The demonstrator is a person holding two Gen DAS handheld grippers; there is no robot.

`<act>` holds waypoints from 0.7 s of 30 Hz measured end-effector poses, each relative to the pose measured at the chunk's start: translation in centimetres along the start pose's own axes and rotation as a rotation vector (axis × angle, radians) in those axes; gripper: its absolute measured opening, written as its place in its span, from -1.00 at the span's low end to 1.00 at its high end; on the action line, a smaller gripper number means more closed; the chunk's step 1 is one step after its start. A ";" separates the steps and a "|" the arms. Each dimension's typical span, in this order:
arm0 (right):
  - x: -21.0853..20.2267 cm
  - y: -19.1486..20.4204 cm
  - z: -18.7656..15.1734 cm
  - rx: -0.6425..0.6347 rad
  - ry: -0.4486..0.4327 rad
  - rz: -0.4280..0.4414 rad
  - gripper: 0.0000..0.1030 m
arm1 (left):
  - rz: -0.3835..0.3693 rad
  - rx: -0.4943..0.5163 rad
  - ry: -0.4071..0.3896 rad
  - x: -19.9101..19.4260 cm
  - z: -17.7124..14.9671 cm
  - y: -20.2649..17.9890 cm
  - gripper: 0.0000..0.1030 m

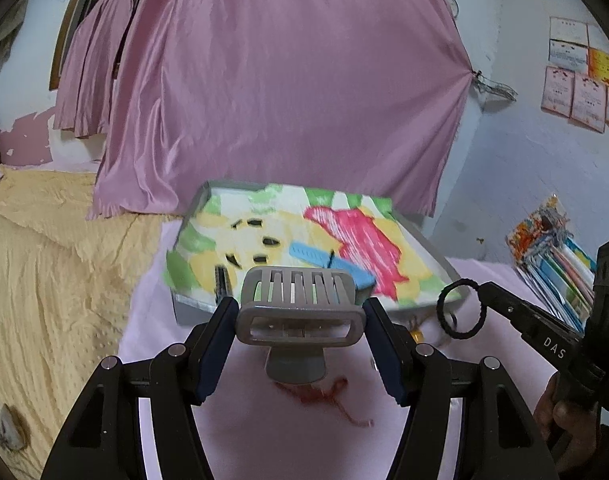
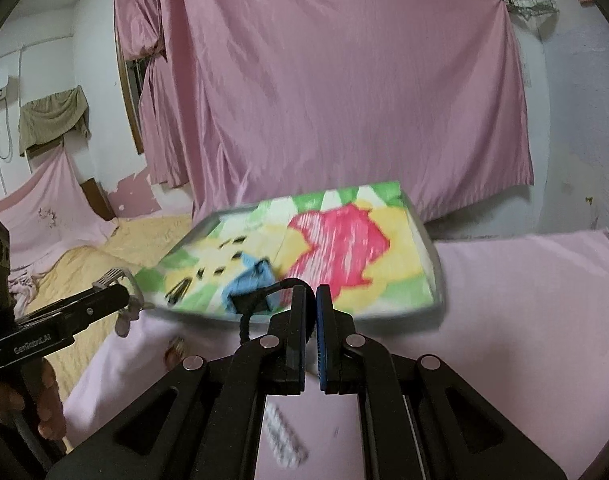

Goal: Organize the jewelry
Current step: 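Carry the hair band with the right tool while the left tool carries the grey stand over the tray, then open the right tool to drop the hair band while the left tool releases the stand into the tray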

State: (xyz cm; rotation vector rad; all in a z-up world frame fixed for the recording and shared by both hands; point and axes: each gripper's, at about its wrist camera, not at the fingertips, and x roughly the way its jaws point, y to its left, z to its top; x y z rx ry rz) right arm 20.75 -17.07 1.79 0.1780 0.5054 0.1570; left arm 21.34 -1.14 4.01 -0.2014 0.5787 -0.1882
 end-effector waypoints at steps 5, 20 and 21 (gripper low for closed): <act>2.3 -0.2 1.5 0.006 -0.003 -0.019 -0.91 | 0.023 -0.009 -0.003 2.3 2.0 0.7 0.19; 8.0 -0.5 1.2 0.004 0.150 -0.044 -0.91 | 0.081 0.019 0.135 9.4 3.3 0.9 0.19; 8.3 -0.5 1.1 0.003 0.165 -0.040 -0.91 | 0.085 0.021 0.147 9.7 3.1 0.9 0.19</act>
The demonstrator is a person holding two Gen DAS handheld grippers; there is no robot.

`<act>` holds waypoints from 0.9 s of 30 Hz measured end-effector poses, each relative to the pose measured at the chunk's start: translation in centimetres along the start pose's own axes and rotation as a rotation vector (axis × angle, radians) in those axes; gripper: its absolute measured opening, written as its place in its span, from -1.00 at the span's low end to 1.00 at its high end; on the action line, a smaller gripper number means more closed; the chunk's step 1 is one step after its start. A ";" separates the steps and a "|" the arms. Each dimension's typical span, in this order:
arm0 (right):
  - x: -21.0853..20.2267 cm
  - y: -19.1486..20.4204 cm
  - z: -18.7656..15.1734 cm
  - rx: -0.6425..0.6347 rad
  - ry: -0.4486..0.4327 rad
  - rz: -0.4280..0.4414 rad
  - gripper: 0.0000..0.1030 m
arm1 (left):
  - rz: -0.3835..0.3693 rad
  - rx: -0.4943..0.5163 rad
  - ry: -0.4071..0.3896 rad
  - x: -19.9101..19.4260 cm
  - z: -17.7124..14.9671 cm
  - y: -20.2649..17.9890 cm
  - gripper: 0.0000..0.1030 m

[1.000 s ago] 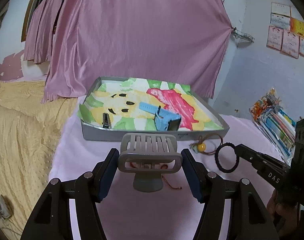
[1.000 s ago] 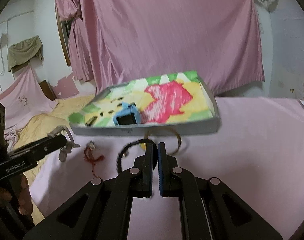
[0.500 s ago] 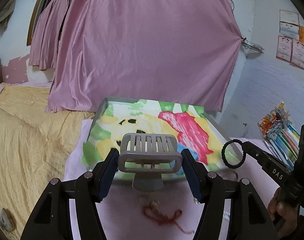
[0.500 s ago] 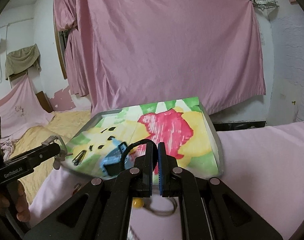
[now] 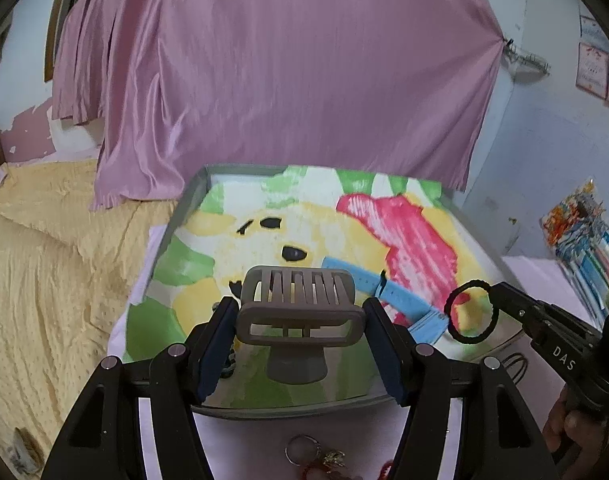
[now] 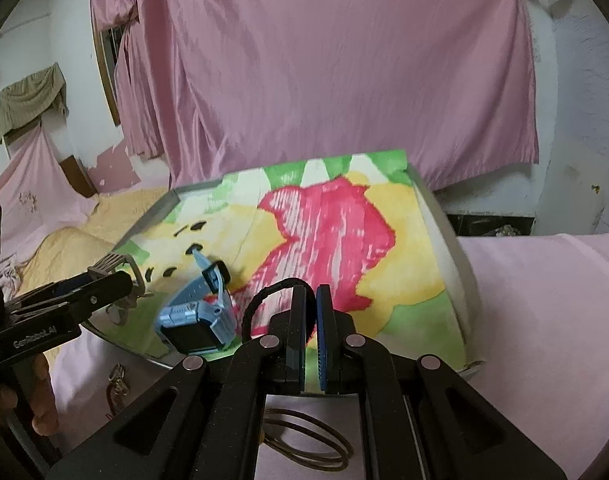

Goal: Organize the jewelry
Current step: 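Open the right tool to drop the hair band while the left tool releases the stand into the tray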

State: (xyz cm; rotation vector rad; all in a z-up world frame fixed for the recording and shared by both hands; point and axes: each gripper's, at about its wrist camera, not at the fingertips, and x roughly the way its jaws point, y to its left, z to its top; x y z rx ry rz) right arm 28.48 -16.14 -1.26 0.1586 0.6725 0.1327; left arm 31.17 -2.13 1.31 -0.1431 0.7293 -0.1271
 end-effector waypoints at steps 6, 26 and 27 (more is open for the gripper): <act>1.0 0.2 -0.2 -0.006 0.038 0.003 -0.91 | 0.005 0.004 0.044 1.2 -0.3 -0.1 0.19; -2.9 -0.7 -0.9 0.039 -0.066 -0.006 0.14 | -0.028 -0.041 -0.041 -2.0 -1.5 0.2 0.67; -3.4 -0.7 -1.1 0.044 -0.074 -0.011 0.28 | -0.027 -0.041 -0.059 -2.6 -1.7 0.2 0.79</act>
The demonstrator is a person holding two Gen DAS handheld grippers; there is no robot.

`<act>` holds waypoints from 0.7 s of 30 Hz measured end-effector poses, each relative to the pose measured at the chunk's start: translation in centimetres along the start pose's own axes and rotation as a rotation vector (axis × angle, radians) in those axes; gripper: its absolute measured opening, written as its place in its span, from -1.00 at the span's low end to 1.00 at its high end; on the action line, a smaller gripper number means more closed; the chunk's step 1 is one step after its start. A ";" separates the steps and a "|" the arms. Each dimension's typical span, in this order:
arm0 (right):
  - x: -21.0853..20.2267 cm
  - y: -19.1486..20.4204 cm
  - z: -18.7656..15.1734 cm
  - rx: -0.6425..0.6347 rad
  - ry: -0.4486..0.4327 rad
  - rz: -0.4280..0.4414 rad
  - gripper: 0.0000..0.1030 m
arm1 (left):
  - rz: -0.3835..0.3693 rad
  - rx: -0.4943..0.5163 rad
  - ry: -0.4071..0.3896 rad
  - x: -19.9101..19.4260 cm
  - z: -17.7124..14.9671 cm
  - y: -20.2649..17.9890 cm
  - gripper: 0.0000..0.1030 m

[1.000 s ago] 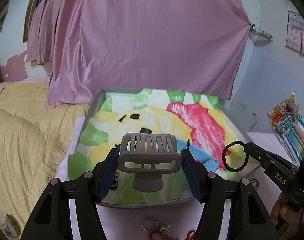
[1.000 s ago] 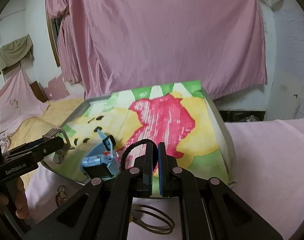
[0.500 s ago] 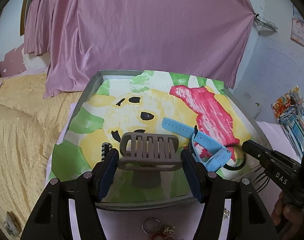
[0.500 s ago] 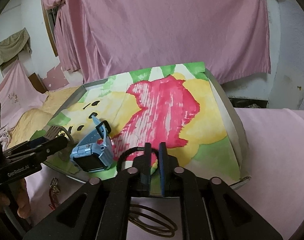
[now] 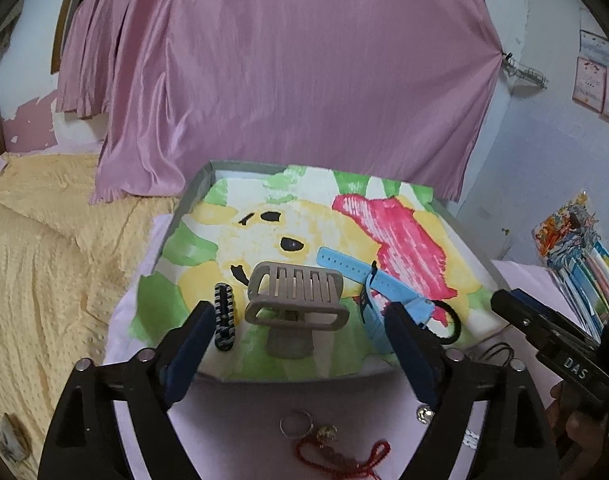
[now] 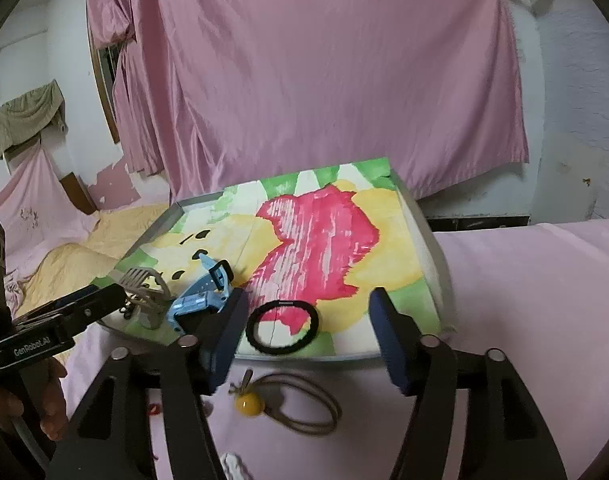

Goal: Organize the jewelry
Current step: 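Open the right tool to drop the hair band while the left tool releases the stand into the tray, then withdraw both open tools from the tray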

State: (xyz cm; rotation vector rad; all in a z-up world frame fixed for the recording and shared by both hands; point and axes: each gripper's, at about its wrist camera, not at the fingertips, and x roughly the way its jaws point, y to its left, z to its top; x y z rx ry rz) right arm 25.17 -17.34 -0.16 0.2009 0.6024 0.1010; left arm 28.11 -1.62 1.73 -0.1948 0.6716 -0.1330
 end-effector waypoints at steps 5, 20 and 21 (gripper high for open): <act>-2.4 -0.3 -1.0 0.017 -0.052 -0.021 0.61 | -0.012 -0.018 -0.085 -2.4 -1.0 0.1 0.94; -9.6 1.1 -4.6 -0.069 -0.263 -0.017 0.96 | 0.029 0.028 -0.302 -9.0 -5.1 -0.1 0.99; -10.1 1.3 -4.8 -0.082 -0.279 -0.017 0.96 | 0.030 0.035 -0.312 -9.3 -5.4 -0.2 0.99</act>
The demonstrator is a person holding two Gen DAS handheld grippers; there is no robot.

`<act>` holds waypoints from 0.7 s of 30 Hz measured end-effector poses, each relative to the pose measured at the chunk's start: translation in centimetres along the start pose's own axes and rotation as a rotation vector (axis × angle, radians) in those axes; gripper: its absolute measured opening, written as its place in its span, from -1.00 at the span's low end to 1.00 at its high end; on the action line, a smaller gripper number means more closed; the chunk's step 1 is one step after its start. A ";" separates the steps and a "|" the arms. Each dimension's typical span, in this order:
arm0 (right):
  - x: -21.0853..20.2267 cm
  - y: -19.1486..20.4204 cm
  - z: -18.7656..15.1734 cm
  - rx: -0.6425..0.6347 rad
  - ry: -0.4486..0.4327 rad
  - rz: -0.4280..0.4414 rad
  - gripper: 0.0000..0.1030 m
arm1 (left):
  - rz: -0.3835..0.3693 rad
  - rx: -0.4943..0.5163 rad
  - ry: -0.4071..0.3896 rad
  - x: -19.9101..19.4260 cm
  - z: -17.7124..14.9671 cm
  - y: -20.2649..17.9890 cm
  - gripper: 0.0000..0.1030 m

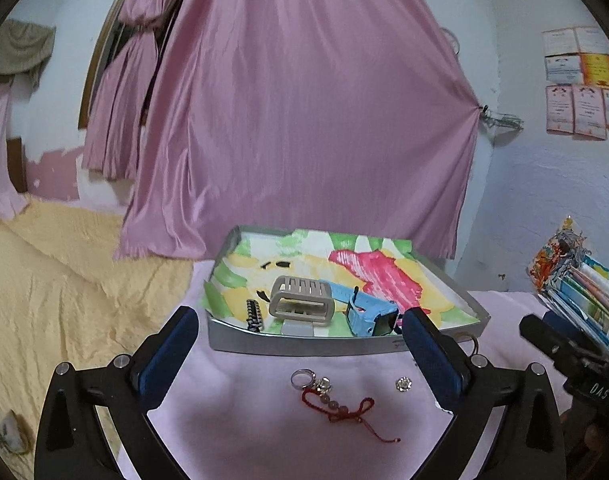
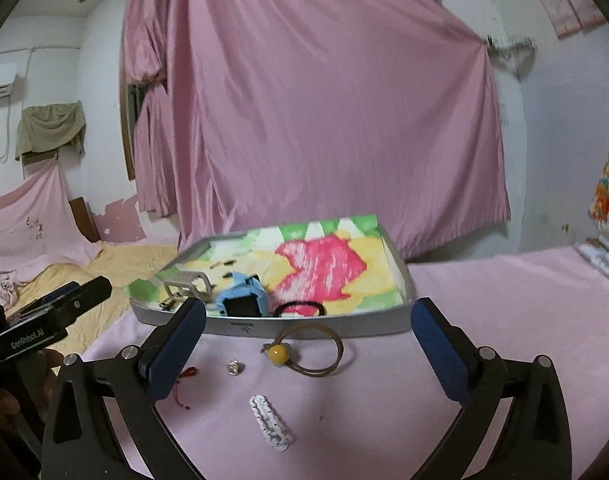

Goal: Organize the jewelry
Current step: 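Withdraw both open tools from the tray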

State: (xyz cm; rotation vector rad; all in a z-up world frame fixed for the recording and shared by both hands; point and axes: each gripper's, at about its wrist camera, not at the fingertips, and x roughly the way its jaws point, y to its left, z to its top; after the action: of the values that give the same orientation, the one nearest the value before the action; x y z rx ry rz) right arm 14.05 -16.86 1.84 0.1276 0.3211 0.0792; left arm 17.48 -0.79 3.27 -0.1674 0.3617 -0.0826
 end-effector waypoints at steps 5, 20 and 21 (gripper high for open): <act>-1.3 0.6 -0.2 -0.007 0.007 0.014 0.96 | -0.001 0.039 -0.026 -1.8 -0.8 -0.3 0.99; -1.6 0.4 -3.5 0.010 0.111 0.011 0.96 | 0.009 0.066 0.046 -2.6 -3.0 -0.2 0.99; -1.5 0.2 -3.7 0.012 0.123 0.008 0.96 | 0.009 0.069 0.053 -2.5 -3.2 -0.2 0.99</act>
State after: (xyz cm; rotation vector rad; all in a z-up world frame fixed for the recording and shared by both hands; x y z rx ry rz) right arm 11.47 -16.41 -1.21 0.1358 0.4440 0.0933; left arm 13.96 -1.15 1.25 -0.0958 0.4119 -0.0901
